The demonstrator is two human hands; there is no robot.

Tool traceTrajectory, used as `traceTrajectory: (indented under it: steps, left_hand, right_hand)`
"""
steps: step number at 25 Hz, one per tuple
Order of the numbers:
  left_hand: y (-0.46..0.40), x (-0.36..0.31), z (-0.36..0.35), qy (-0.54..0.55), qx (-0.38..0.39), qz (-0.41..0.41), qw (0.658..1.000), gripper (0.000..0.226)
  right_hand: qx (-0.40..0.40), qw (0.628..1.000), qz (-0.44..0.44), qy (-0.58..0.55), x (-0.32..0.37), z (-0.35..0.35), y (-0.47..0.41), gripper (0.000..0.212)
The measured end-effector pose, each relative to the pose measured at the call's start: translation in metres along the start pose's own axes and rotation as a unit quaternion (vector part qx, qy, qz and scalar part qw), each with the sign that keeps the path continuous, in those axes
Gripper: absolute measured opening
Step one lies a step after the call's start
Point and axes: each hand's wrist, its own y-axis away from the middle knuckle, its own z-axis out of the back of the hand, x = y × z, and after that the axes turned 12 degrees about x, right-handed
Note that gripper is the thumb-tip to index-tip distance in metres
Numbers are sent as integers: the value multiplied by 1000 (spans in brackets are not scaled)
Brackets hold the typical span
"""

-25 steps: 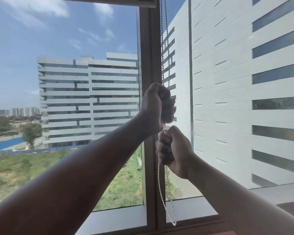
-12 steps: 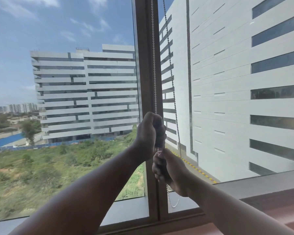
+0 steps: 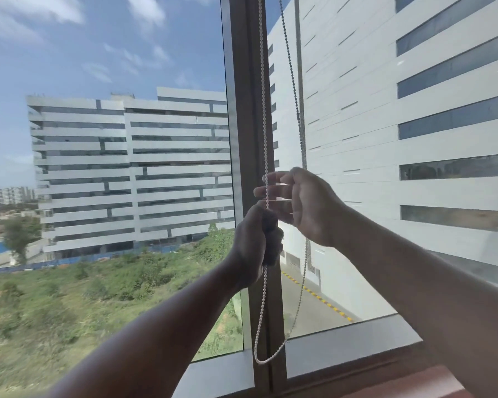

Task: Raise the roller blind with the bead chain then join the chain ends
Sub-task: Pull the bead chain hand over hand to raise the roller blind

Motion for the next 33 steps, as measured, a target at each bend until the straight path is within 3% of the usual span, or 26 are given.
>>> traceTrajectory:
  steps: [4, 9, 17, 22, 28, 31, 33]
  left_hand:
    - [8, -4, 6, 33, 28, 11, 999, 34]
    - [16, -8, 24, 59, 55, 14, 997, 34]
    - [20, -8, 27, 76, 88, 4, 993, 34]
    - [16, 0, 16, 52, 65, -3, 997, 41]
    - [26, 49, -3, -69, 15, 40, 997, 38]
    - [35, 68, 0, -131, 59, 97, 985, 33]
    - [34, 58, 8, -242, 107, 168, 950, 38]
  right_hand:
    - [40, 996, 12, -78, 34, -39, -18, 36]
    - [-27, 995, 34, -91, 22, -63, -30, 32]
    - [-53, 996, 56, -49, 21, -72, -29, 29]
    - [-44, 997, 55, -34, 18, -58, -26, 29]
    - [-37, 999, 16, -20, -32, -22, -4, 29]
    - [-22, 1000, 0, -9, -62, -11, 8, 32]
    - [-15, 1000, -5, -3, -70, -8, 14, 36]
